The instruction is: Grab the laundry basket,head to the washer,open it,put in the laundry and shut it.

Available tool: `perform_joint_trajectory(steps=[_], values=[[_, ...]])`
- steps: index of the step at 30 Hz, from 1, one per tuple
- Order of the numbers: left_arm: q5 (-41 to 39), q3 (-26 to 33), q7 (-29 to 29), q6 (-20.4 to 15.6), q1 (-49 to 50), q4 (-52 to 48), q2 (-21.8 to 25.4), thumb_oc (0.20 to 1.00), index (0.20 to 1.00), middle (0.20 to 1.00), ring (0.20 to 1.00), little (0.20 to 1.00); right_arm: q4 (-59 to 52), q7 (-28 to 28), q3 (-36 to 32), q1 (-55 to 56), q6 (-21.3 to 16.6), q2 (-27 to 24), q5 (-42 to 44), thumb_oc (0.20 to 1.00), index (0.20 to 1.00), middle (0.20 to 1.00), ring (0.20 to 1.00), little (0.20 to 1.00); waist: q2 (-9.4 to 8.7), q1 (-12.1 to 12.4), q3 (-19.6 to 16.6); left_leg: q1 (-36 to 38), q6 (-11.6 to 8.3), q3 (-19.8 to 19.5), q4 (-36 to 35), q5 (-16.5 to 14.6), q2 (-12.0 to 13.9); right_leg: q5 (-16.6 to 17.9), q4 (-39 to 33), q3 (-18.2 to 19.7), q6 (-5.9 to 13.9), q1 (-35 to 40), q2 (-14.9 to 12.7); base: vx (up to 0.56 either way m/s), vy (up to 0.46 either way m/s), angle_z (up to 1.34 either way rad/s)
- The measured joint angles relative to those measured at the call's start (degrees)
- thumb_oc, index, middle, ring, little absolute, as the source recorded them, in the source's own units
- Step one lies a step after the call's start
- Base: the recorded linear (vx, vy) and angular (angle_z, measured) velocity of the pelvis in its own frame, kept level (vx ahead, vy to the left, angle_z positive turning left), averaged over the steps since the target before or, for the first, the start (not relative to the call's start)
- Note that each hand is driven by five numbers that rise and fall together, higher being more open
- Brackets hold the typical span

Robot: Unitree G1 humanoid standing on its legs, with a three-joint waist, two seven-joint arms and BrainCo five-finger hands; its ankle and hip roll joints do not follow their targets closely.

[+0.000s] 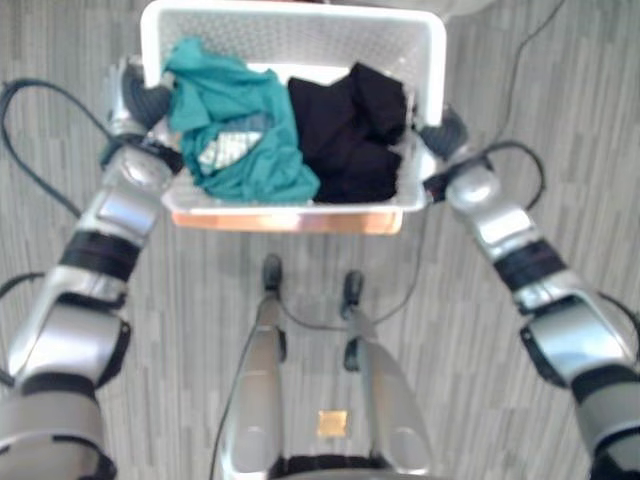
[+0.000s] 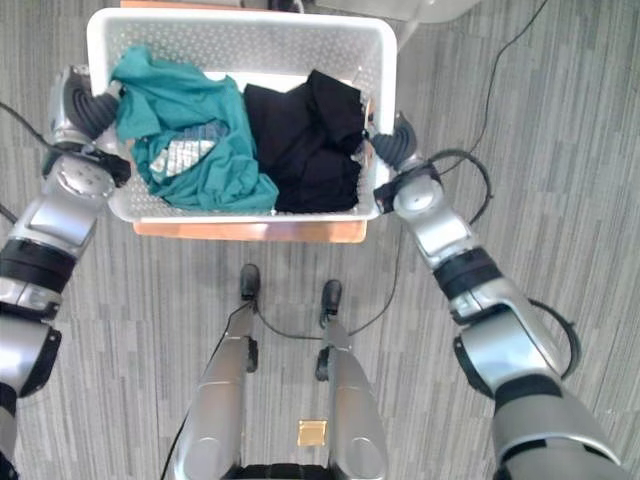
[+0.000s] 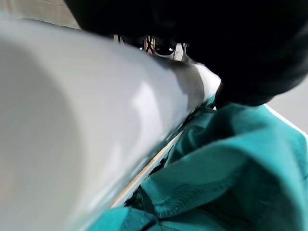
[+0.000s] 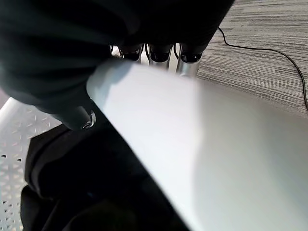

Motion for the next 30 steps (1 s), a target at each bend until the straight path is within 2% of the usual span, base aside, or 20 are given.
perform_joint_trajectory(steps=[10,16,22,30], values=[[3.35,0.17,-4.34,-2.41,8.36,-6.09,2.39,0.200,0.200,0.200,0.200,0.200,-8.92,5.12,-3.52,9.51,-0.08,-4.68,-0.58,0.200,0.200,0.200,0.200,0.200,-0.11,-0.09,0.02,5.48,0.01,0.58,-0.14,-0.06,0.33,-0.05,0.27,0.44,-0.01,4.88,0.25,0.01,-0.015,-0.03],[4.50,0.52,-6.99,-3.43,11.28,-12.14,4.45,0.200,0.200,0.200,0.200,0.200,-12.30,8.02,-5.92,14.14,-0.32,-7.26,0.17,0.200,0.200,0.200,0.200,0.200,-0.21,-0.09,-0.03,7.51,0.00,0.82,-0.22,-0.09,0.67,-0.26,0.87,0.66,-0.26,6.49,0.53,0.03,-0.036,-0.03],[5.51,0.64,-8.98,-3.70,11.67,-13.64,4.73,0.200,0.200,0.200,0.200,0.200,-15.46,10.89,-6.11,17.60,-0.40,-10.42,0.62,0.200,0.200,0.200,0.200,0.200,-0.22,-0.70,-0.04,10.95,-0.04,0.81,-1.05,-0.11,0.85,-0.71,0.91,0.57,-0.36,9.49,0.72,0.04,-0.087,0.00],[5.54,-1.37,-11.22,-4.55,11.14,-14.59,3.85,0.200,0.200,0.200,0.200,0.200,-17.60,12.70,-9.09,22.09,-0.39,-12.80,2.96,0.200,0.200,0.200,0.200,0.200,-0.18,-2.05,-0.09,14.43,-0.58,-1.57,-1.42,0.01,1.02,-3.09,2.95,-2.35,-0.93,13.27,1.01,0.00,-0.173,0.17]])
